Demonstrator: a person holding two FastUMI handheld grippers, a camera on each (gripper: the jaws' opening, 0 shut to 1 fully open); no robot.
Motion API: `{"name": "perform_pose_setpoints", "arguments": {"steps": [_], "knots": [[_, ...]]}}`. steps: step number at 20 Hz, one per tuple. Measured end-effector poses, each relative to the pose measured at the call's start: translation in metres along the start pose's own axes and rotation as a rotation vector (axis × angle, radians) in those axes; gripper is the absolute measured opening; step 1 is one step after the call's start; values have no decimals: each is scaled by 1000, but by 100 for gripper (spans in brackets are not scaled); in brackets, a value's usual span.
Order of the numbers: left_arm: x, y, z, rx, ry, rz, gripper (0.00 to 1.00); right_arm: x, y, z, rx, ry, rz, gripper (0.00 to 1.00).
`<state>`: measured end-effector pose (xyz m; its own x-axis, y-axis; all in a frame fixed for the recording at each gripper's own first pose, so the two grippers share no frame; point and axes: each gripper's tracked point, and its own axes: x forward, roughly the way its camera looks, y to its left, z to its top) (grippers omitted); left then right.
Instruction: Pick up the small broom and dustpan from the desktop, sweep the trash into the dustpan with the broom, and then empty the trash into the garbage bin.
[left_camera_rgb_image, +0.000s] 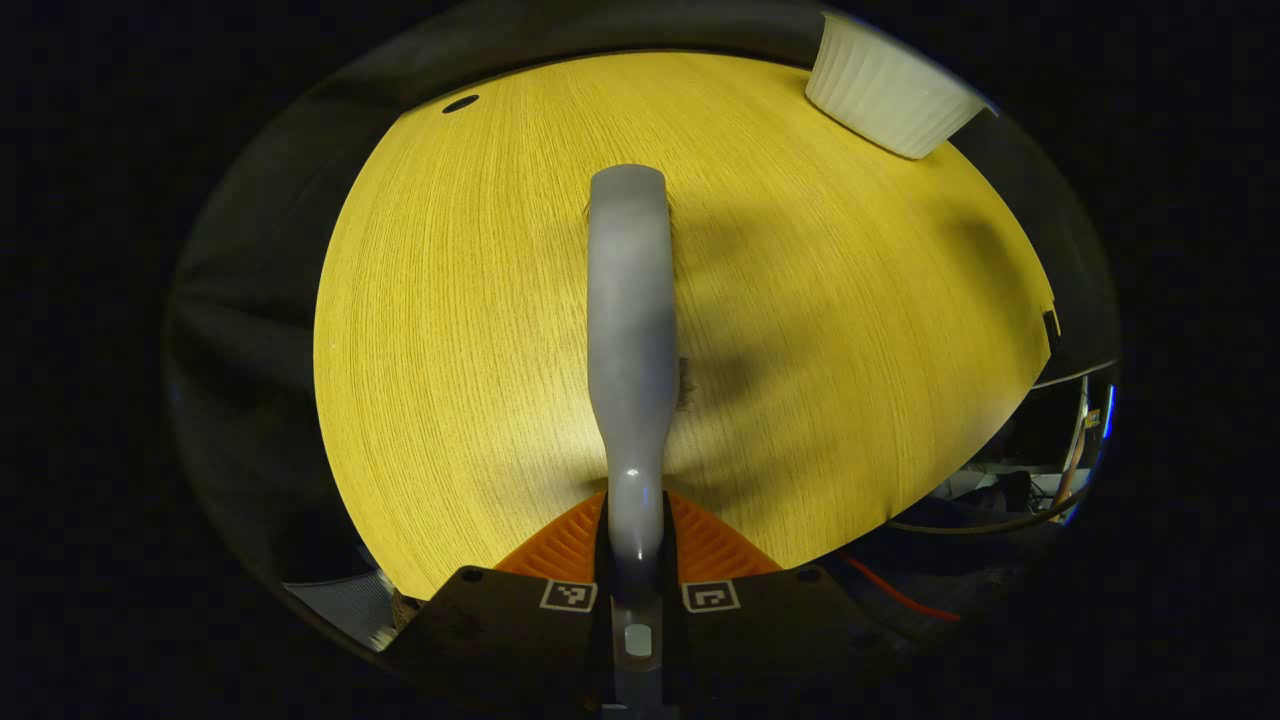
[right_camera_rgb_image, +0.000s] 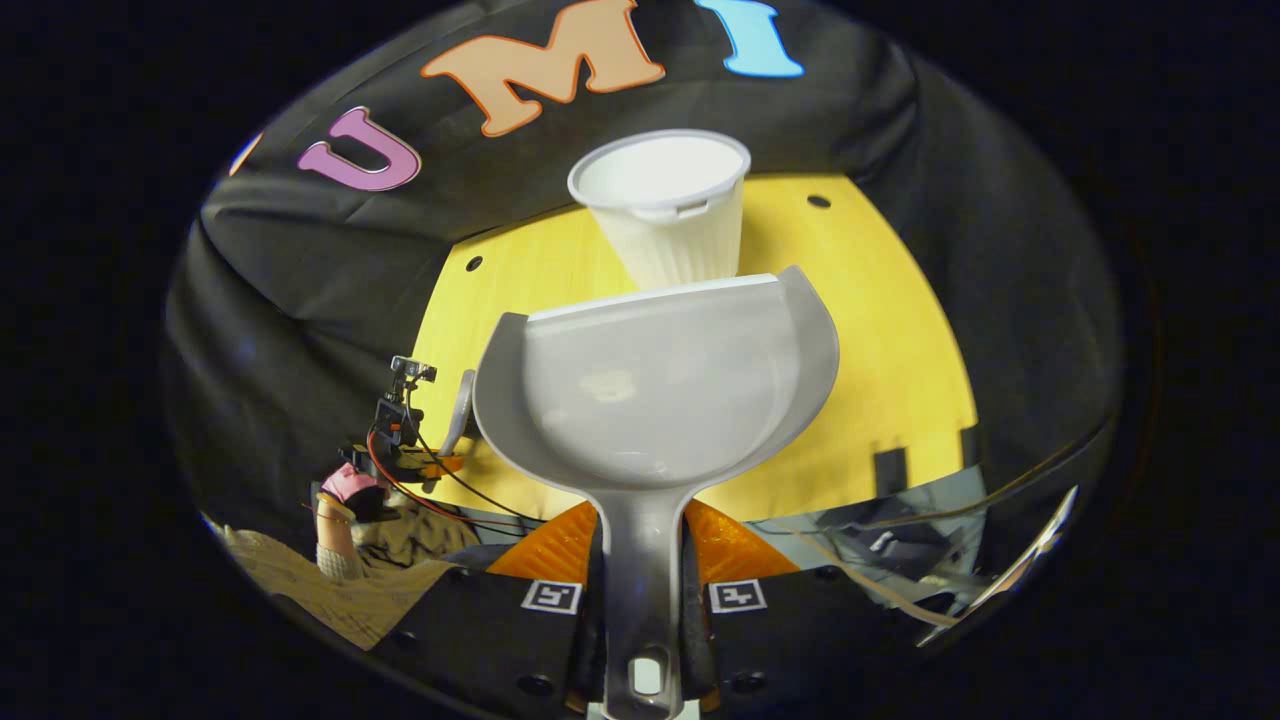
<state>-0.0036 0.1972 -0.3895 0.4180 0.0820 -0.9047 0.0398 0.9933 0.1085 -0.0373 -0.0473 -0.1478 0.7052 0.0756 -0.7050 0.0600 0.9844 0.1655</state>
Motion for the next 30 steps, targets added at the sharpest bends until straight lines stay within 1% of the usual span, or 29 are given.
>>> {"name": "perform_pose_setpoints", "arguments": {"steps": [1,2,3,4,5,6,9,12,14,18,19,20,22,24,25,26,27,28,29,30], "knots": [[1,0,0,1,1,1,17,20,4,-5,11,4,21,29],[2,1,1,3,-1,1,17,39,5,-9,21,4,32,32],[3,2,-1,4,-1,1,17,60,6,-14,32,9,32,32],[4,3,-1,5,-1,3,16,80,7,-18,40,16,26,32],[4,2,-1,2,1,4,17,102,6,-21,40,21,20,28],[3,2,0,-2,2,7,17,123,6,-25,42,29,10,32],[2,2,2,-6,1,13,17,178,19,-32,6,36,-9,32],[1,2,5,-7,0,21,17,213,35,-35,-24,28,-20,32],[2,2,7,-5,-1,22,17,230,38,-33,-34,16,-24,33],[2,0,10,0,0,25,18,243,39,-32,-93,-26,-39,33],[1,-1,10,1,0,24,18,248,39,-33,-106,-33,-44,29],[1,-1,12,1,-3,24,18,248,38,-35,-120,-39,-50,34],[0,-2,9,-5,-10,12,19,250,39,-37,-133,-57,-44,35],[2,-4,13,-8,-21,-15,21,252,39,-37,-126,-65,-38,37],[4,-5,19,-9,-25,-23,24,253,38,-38,-119,-67,-37,35],[8,-8,24,-11,-33,-31,25,253,38,-37,-121,-67,-33,39],[8,-9,26,-11,-41,-39,27,253,39,-35,-121,-81,-30,38],[5,-8,28,-6,-51,-39,25,252,40,-36,-121,-82,-16,40],[3,-11,30,-2,-71,-45,34,250,45,-35,-119,-88,2,44],[-1,-11,37,4,-98,-51,41,247,49,-33,-117,-101,24,63]]}}
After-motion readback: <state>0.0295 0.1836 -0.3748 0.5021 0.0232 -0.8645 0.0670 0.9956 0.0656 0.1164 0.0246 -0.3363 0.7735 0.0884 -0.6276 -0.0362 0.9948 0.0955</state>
